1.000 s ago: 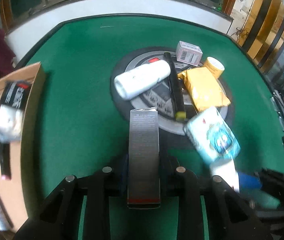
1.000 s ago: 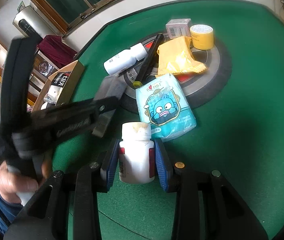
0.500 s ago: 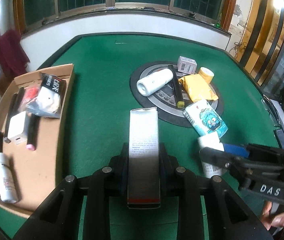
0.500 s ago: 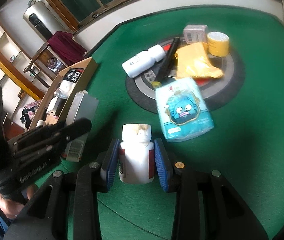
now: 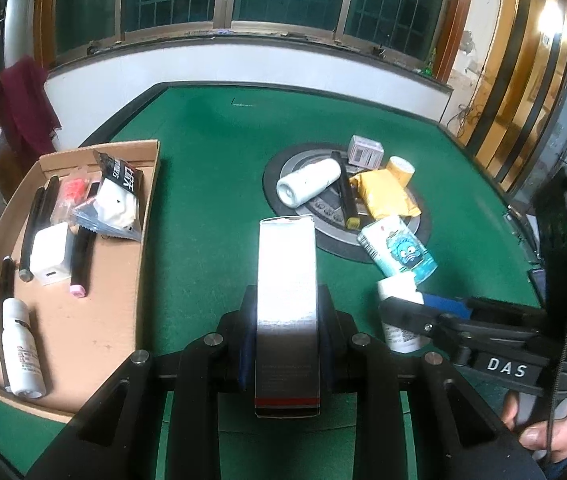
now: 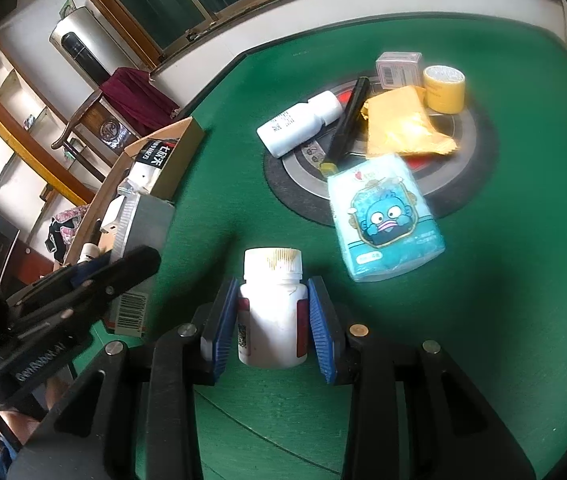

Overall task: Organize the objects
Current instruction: 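Carry the bottle and grey box from the pile toward the cardboard tray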

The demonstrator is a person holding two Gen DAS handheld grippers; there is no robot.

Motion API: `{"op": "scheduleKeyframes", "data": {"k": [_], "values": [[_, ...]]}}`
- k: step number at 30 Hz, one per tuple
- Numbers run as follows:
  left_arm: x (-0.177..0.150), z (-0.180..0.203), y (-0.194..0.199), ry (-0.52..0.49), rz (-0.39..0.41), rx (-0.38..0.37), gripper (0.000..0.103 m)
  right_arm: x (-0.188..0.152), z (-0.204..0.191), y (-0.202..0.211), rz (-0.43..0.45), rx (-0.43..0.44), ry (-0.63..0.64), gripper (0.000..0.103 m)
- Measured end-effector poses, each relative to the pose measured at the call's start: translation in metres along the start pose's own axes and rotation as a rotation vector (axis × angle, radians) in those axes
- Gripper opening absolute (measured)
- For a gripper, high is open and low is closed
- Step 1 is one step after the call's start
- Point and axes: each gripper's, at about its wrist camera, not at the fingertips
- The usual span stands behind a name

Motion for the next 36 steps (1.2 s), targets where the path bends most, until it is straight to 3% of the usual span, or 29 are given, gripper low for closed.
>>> {"op": "scheduleKeyframes", "data": {"k": [17, 36], "values": [[0.009, -0.010, 0.015, 0.034, 0.030, -0.024, 0.023, -0.009, -0.005, 0.001, -0.003, 0.016, -0.053, 0.033], [0.015, -0.079, 0.037, 0.165, 0.087, 0.018, 0.023, -0.010, -0.038, -0.013, -0.029, 0.032, -0.014, 0.033]]}}
Point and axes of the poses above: each gripper's, at about its wrist camera, not at the fingertips, and y roughly against the way its jaws point, z to its right, x to its top, and after that the axes turned 15 degrees about z, right-handed
